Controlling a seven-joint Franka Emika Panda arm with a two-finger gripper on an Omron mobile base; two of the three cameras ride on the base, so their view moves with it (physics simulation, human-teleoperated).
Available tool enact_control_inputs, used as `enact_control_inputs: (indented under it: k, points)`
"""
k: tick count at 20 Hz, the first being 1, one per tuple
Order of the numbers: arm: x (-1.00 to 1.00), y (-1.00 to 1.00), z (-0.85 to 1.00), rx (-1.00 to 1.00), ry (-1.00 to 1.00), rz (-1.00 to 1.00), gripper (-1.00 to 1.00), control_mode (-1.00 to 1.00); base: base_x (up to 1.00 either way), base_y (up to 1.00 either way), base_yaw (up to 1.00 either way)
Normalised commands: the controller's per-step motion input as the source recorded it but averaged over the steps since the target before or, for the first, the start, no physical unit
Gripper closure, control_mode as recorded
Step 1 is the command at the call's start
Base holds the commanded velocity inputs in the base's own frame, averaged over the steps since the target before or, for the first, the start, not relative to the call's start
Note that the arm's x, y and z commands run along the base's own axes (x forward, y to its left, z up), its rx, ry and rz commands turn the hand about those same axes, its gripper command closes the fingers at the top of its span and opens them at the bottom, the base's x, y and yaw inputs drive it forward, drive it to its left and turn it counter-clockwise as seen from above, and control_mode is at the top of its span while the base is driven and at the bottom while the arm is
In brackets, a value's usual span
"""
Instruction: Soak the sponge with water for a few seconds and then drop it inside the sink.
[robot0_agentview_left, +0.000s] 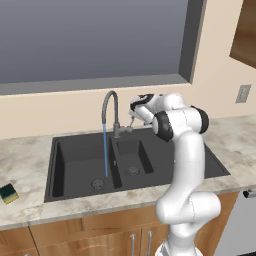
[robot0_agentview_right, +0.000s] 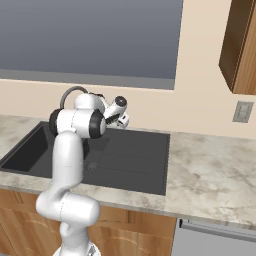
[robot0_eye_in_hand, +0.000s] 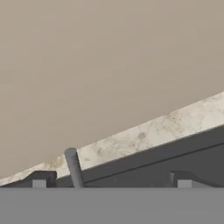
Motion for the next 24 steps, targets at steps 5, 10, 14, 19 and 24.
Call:
enact_control_inputs:
  k: [5,10,14,19,24]
  points:
    - [-0.48,-0.03,0.29,0.00,0.00,0.00,-1.00,-1.00,0.00,0.00,0.00]
    - [-0.68,0.00,0.15,0.00,0.00,0.00,-1.00,-1.00,0.00,0.00,0.00]
    - [-0.87,0.00,0.08,0.00,0.00,0.00,-1.00,-1.00,0.00,0.00,0.00]
    - [-0.82,0.00,0.18,0.00,0.00,0.00,-1.00,-1.00,0.00,0.00,0.00]
    - [-0.63,0.00,0.19,0.00,0.04,0.00,-1.00,-1.00,0.00,0.00,0.00]
